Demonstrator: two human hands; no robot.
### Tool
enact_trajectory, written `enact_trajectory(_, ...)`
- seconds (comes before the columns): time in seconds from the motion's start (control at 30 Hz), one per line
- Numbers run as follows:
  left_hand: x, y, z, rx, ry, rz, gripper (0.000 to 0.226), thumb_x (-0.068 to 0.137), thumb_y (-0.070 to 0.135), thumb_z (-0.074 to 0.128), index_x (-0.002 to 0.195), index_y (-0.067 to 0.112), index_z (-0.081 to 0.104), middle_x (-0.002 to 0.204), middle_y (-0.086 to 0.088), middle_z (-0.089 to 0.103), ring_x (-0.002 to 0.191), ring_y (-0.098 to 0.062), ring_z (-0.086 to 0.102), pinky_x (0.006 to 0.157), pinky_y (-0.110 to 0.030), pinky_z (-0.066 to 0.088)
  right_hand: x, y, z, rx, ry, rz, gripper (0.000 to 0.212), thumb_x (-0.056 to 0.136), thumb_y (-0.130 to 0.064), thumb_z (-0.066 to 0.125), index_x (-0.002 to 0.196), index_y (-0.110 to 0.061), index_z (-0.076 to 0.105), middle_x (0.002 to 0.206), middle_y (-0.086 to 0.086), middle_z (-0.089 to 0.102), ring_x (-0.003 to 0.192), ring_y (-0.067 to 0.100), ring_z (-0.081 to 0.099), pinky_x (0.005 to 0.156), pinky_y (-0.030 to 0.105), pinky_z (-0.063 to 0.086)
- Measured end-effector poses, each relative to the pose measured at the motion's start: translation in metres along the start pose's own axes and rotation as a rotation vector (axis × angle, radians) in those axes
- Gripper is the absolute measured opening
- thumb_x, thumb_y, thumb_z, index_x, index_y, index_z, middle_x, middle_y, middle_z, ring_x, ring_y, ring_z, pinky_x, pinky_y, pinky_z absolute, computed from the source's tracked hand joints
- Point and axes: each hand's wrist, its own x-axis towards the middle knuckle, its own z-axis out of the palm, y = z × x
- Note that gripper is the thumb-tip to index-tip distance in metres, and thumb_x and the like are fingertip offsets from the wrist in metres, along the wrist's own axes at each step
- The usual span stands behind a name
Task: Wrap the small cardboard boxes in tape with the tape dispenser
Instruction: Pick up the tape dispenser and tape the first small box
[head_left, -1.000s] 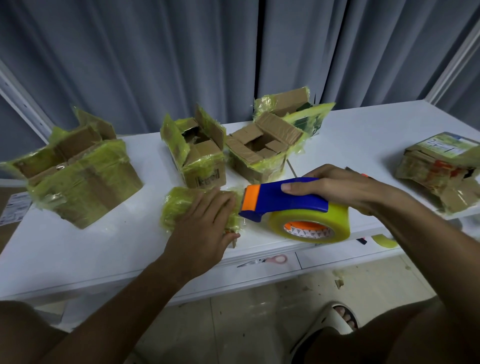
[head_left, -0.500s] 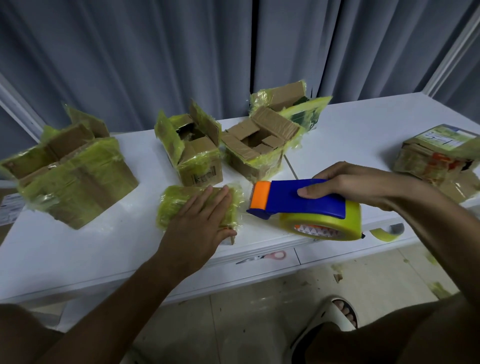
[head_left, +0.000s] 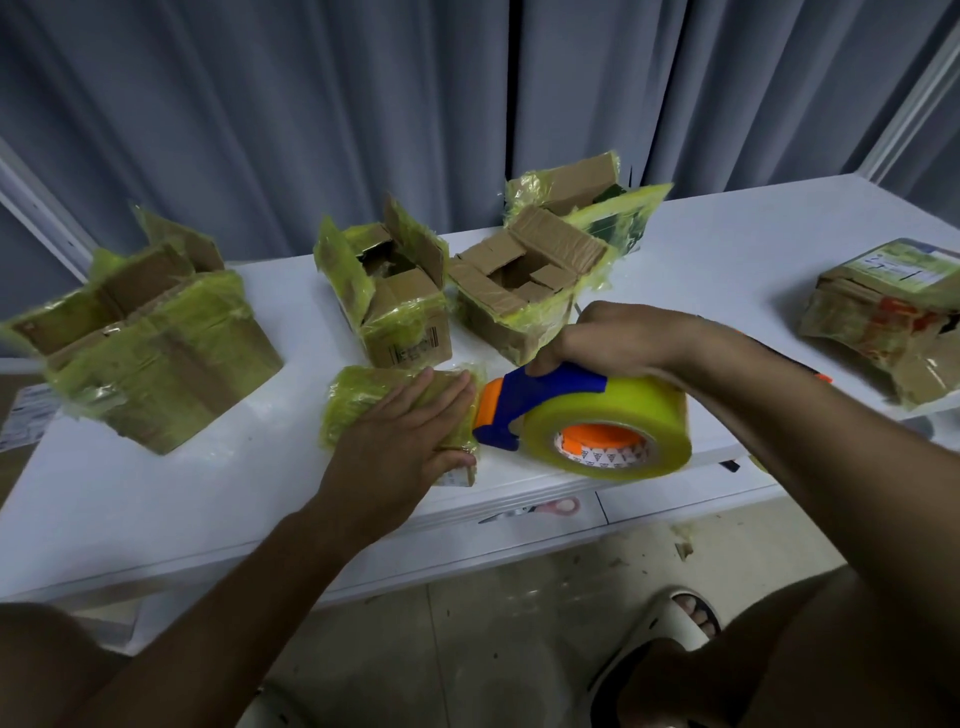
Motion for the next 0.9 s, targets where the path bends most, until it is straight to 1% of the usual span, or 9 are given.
enact_trajectory(0.17, 0.001, 0.000, 0.000, -0.028, 0.019, -0.006, 0.067, 0.095, 0.058, 0.030, 0.153, 0.024, 0.028, 0.156, 0.011, 0.029, 0.148, -0.019, 0.020, 0.117, -0.036, 0.023, 0.000, -0.009, 0.005, -0.106, 0.057, -0.055, 0.038, 0.089, -0.049, 0.066, 0.069, -0.018, 0.057, 0.076, 0.002, 0.057, 0.067, 0.016, 0.054, 0.057, 0.030, 0.036)
enact_trajectory(0.3, 0.000, -0.001, 0.000, -0.010, 0.011, 0.001, 0.066, 0.096, 0.058, 0.030, 0.152, 0.024, 0.030, 0.156, 0.010, 0.031, 0.148, -0.019, 0.022, 0.116, -0.038, 0.027, 0.000, -0.003, -0.002, -0.015, 0.008, -0.023, 0.031, 0.091, -0.048, 0.063, 0.079, -0.020, 0.064, 0.085, 0.003, 0.062, 0.072, 0.016, 0.059, 0.060, 0.028, 0.043)
enact_trajectory(0.4, -0.002, -0.002, -0.001, 0.000, 0.009, 0.021, 0.064, 0.097, 0.056, 0.030, 0.152, 0.023, 0.031, 0.156, 0.009, 0.033, 0.148, -0.017, 0.021, 0.115, -0.036, 0.026, 0.008, 0.007, 0.013, 0.015, -0.077, 0.031, 0.031, 0.087, -0.051, 0.067, 0.085, -0.021, 0.070, 0.095, 0.006, 0.069, 0.076, 0.018, 0.064, 0.067, 0.028, 0.050)
enact_trajectory(0.47, -0.002, -0.002, -0.002, 0.003, 0.004, 0.028, 0.065, 0.097, 0.055, 0.028, 0.152, 0.023, 0.031, 0.156, 0.008, 0.033, 0.148, -0.017, 0.021, 0.114, -0.035, 0.025, 0.016, 0.009, 0.030, -0.032, -0.117, 0.045, 0.032, 0.084, -0.053, 0.068, 0.081, -0.021, 0.068, 0.087, 0.004, 0.067, 0.074, 0.019, 0.063, 0.063, 0.030, 0.048)
enact_trajectory(0.57, -0.002, -0.004, -0.002, -0.028, 0.007, 0.028, 0.064, 0.097, 0.056, 0.028, 0.153, 0.023, 0.030, 0.157, 0.009, 0.031, 0.148, -0.017, 0.020, 0.115, -0.036, 0.025, 0.017, 0.003, 0.036, -0.013, -0.093, 0.044, 0.035, 0.085, -0.052, 0.067, 0.074, -0.019, 0.064, 0.079, 0.002, 0.064, 0.069, 0.019, 0.060, 0.060, 0.028, 0.043)
enact_trajectory(0.67, -0.005, -0.006, -0.002, -0.120, 0.037, 0.034, 0.064, 0.097, 0.055, 0.036, 0.153, 0.024, 0.031, 0.159, 0.010, 0.029, 0.150, -0.013, 0.015, 0.120, -0.037, 0.022, 0.009, 0.009, 0.030, 0.002, -0.103, 0.056, 0.037, 0.085, -0.052, 0.068, 0.075, -0.017, 0.066, 0.079, 0.004, 0.066, 0.070, 0.020, 0.062, 0.063, 0.029, 0.046)
enact_trajectory(0.73, -0.008, -0.007, -0.004, -0.183, 0.066, 0.030, 0.066, 0.094, 0.057, 0.043, 0.151, 0.025, 0.035, 0.158, 0.012, 0.030, 0.150, -0.009, 0.015, 0.120, -0.036, 0.022, -0.001, 0.016, 0.023, 0.017, -0.130, 0.071, 0.036, 0.085, -0.052, 0.069, 0.078, -0.017, 0.071, 0.081, 0.004, 0.072, 0.073, 0.021, 0.068, 0.068, 0.031, 0.052)
enact_trajectory(0.83, -0.008, -0.005, -0.007, -0.230, 0.113, 0.007, 0.066, 0.091, 0.063, 0.045, 0.146, 0.026, 0.045, 0.155, 0.013, 0.036, 0.148, -0.008, 0.021, 0.119, -0.040, 0.026, -0.021, 0.025, 0.002, 0.140, -0.120, 0.070, 0.037, 0.086, -0.053, 0.070, 0.071, -0.020, 0.077, 0.076, 0.002, 0.078, 0.070, 0.021, 0.074, 0.068, 0.029, 0.051)
enact_trajectory(0.9, -0.005, -0.002, -0.010, -0.265, 0.154, -0.042, 0.063, 0.091, 0.066, 0.041, 0.141, 0.028, 0.052, 0.154, 0.012, 0.038, 0.147, -0.010, 0.022, 0.118, -0.043, 0.027, -0.030, 0.030, -0.014, 0.315, -0.113, 0.055, 0.038, 0.084, -0.051, 0.071, 0.072, -0.017, 0.082, 0.081, 0.011, 0.078, 0.065, 0.026, 0.073, 0.071, 0.034, 0.055)
